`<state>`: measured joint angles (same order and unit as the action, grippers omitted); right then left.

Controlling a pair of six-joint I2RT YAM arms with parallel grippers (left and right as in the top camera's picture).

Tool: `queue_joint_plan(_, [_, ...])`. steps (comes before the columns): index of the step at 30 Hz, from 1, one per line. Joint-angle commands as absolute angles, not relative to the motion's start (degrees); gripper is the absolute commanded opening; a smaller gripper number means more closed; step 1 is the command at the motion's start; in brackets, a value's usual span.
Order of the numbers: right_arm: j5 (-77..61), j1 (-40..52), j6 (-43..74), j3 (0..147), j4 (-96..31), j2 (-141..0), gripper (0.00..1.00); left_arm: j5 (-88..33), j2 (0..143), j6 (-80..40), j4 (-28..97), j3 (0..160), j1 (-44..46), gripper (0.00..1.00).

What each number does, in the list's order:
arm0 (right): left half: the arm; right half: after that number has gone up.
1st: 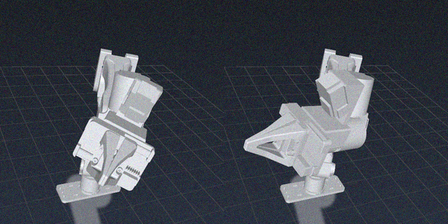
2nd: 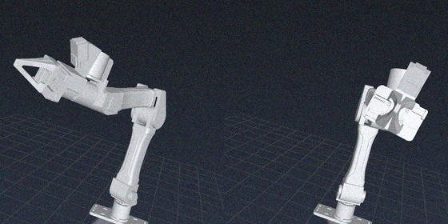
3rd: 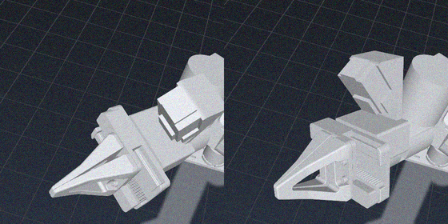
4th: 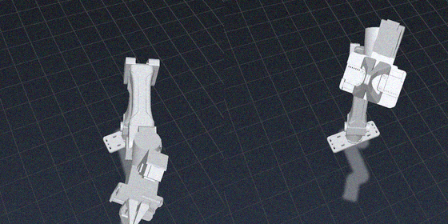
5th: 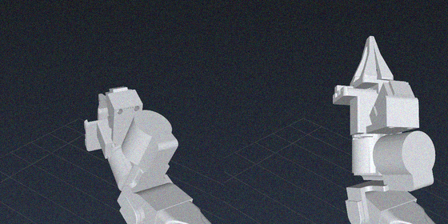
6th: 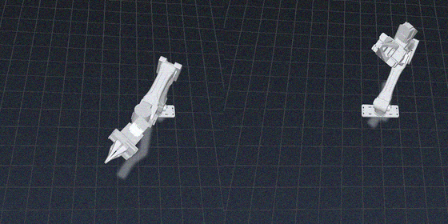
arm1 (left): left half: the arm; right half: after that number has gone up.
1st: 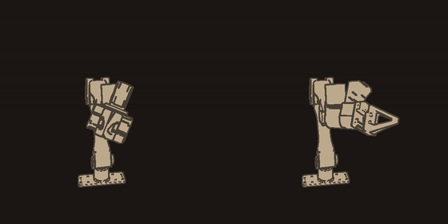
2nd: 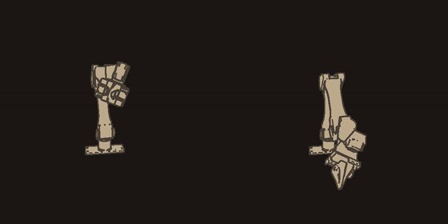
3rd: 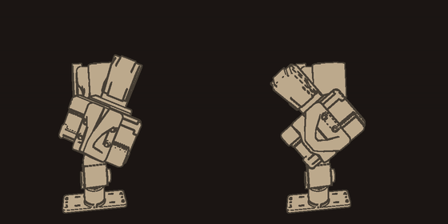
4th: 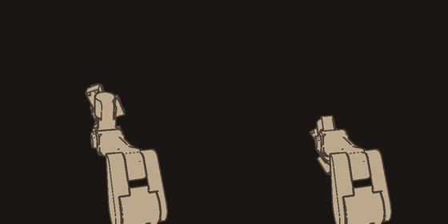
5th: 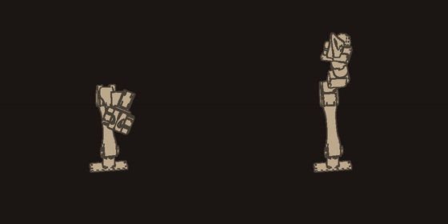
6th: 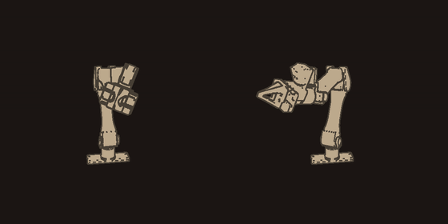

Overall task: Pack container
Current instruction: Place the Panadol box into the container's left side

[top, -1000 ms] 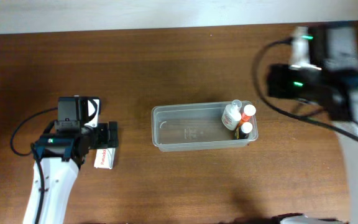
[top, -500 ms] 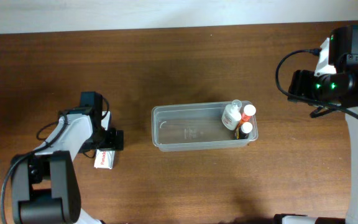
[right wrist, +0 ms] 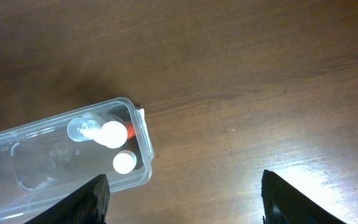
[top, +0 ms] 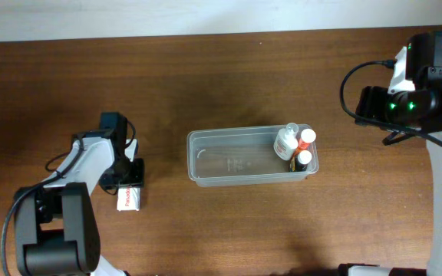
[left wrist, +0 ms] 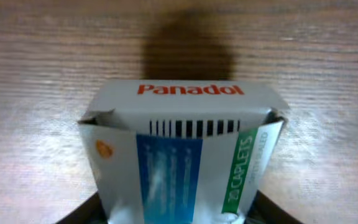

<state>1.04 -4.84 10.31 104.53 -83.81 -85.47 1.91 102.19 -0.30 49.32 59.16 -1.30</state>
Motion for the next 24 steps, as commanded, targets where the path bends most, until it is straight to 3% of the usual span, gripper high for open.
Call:
queue_joint_plan(1, [0.7, -5.3, 9.8, 104.4, -83.9, -85.0, 0.70, 2.3, 98.0, -0.9, 51.4, 65.3, 0.3, 0.47])
queue_joint_plan(4, [0.7, -5.3, 9.8, 104.4, -83.9, -85.0, 0.70, 2.3, 92.4, -0.9, 51.9, 69.6, 3.9, 0.46])
queue_joint_plan(9, [0.7, -5.3, 9.8, 104.4, -83.8, -85.0, 0.70, 2.3, 82.8, 1.7, 45.4, 73.3, 20.0, 0.45])
queue_joint_plan(14, [0.7, -5.3, 9.8, 104.4, -83.8, -85.1, 0.70, 2.3, 87.3, 9.9, 40.4, 73.2, 35.9, 0.45])
queue_joint_plan(21, [0.7, -5.3, 9.8, 104.4, -83.8, -85.1, 0.70, 2.4, 100.0, 11.9, 40.5, 73.2, 40.0, 0.46])
queue_joint_plan(24, [0.7, -5.3, 9.6, 104.4, -83.9, -85.1, 0.70, 5.4, 104.2, 12.1, 40.7, 73.2, 39.9, 0.58])
